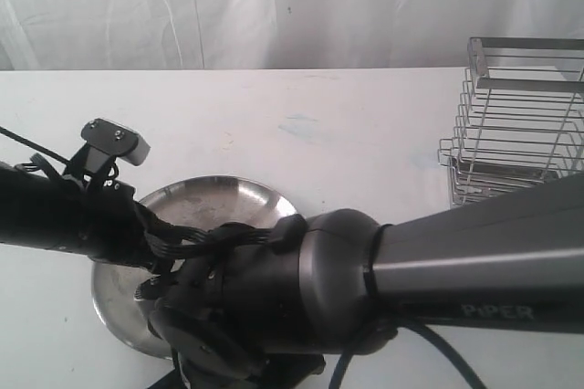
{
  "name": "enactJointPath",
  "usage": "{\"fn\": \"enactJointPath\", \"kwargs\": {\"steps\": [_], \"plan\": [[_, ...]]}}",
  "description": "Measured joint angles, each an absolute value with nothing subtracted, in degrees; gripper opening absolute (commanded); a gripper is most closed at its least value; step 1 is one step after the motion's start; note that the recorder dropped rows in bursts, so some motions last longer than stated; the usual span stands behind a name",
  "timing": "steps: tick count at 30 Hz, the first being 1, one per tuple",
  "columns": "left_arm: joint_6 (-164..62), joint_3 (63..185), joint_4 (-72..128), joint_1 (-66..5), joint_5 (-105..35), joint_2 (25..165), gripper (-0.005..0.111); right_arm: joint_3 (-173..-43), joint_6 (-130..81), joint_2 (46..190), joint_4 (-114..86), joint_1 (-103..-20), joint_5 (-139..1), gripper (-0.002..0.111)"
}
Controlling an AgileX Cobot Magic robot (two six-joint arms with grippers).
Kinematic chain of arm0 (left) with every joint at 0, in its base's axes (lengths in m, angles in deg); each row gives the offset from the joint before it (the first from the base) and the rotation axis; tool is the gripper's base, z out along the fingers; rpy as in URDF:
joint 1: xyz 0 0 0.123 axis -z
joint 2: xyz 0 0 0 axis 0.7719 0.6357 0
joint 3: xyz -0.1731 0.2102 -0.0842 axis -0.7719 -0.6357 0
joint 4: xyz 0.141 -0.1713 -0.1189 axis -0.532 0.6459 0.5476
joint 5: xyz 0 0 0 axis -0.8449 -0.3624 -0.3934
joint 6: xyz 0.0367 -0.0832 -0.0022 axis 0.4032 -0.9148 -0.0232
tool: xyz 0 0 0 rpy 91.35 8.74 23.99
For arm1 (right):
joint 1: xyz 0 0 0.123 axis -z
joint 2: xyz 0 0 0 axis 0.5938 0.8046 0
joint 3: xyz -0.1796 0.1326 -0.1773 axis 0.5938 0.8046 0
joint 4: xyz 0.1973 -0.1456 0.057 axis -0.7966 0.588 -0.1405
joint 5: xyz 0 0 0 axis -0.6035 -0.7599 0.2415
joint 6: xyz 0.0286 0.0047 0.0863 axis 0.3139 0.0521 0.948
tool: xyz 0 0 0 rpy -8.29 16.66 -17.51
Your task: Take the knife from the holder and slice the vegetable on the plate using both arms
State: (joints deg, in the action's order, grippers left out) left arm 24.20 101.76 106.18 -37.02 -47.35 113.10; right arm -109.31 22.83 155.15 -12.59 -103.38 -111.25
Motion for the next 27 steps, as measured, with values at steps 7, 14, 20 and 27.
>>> {"fn": "enactJointPath", "kwargs": {"steps": [7, 14, 20, 27], "plan": [[27.5, 101.8, 108.6, -37.0, -48.9, 116.2, 0.000, -109.3, 22.8, 155.6, -12.6, -103.7, -111.1, 0.000], [37.8, 102.3, 116.6, -37.0, -53.4, 118.9, 0.000, -109.3, 22.8, 155.6, -12.6, -103.8, -111.1, 0.000], [44.4, 102.8, 123.0, -37.0, -56.2, 119.5, 0.000, -109.3, 22.8, 155.6, -12.6, -103.8, -110.9, 0.000], [45.2, 102.8, 124.2, -37.0, -55.6, 122.5, 0.000, -109.3, 22.8, 155.6, -12.6, -103.8, -110.6, 0.000]]}}
